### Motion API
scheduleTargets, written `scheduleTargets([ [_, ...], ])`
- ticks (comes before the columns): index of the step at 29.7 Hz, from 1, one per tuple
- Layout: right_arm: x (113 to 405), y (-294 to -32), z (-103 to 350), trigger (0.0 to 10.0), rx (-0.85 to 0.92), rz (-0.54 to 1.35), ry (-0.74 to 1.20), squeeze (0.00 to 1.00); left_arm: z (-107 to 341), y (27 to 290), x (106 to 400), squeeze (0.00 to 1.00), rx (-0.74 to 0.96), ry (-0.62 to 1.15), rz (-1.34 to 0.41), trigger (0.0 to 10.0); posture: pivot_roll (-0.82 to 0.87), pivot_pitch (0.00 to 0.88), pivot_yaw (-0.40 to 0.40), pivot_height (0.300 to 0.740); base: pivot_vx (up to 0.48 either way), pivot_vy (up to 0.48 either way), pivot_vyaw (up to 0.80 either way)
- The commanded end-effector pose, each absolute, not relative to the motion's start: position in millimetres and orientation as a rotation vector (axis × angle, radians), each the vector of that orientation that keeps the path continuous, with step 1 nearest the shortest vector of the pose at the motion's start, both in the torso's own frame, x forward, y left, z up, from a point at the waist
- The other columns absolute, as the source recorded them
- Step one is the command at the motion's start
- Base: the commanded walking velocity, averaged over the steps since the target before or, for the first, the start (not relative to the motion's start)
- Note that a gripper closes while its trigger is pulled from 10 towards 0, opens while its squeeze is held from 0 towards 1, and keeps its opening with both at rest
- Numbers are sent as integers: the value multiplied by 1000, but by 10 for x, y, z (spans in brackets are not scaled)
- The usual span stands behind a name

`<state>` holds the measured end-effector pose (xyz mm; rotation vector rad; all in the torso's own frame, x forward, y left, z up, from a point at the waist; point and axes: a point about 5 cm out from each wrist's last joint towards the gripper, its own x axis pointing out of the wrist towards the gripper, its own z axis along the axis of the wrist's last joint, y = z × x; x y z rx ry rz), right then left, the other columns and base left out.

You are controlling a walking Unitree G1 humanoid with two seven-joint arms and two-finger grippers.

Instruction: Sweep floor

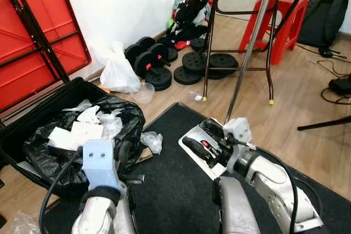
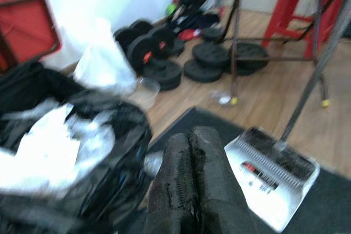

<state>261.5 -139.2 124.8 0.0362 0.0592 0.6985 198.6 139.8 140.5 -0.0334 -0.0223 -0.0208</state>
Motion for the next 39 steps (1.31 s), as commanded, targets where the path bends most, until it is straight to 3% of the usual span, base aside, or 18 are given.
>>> scheduleTargets([
  [1,2625,-1355,1231,10000,37,708,61,0,1368,1412,1994,0,-16,-20,-4,10000,-92,0,6,545,0,0,0],
  [17,2714,-1309,1250,10000,63,692,35,0,1357,1413,2097,0,-4,-53,-32,10000,-89,0,23,605,0,0,0],
  [39,2781,-1336,1234,10000,59,689,40,0,1334,1327,2139,0,-119,-32,-178,10000,-100,0,13,690,0,0,0],
])
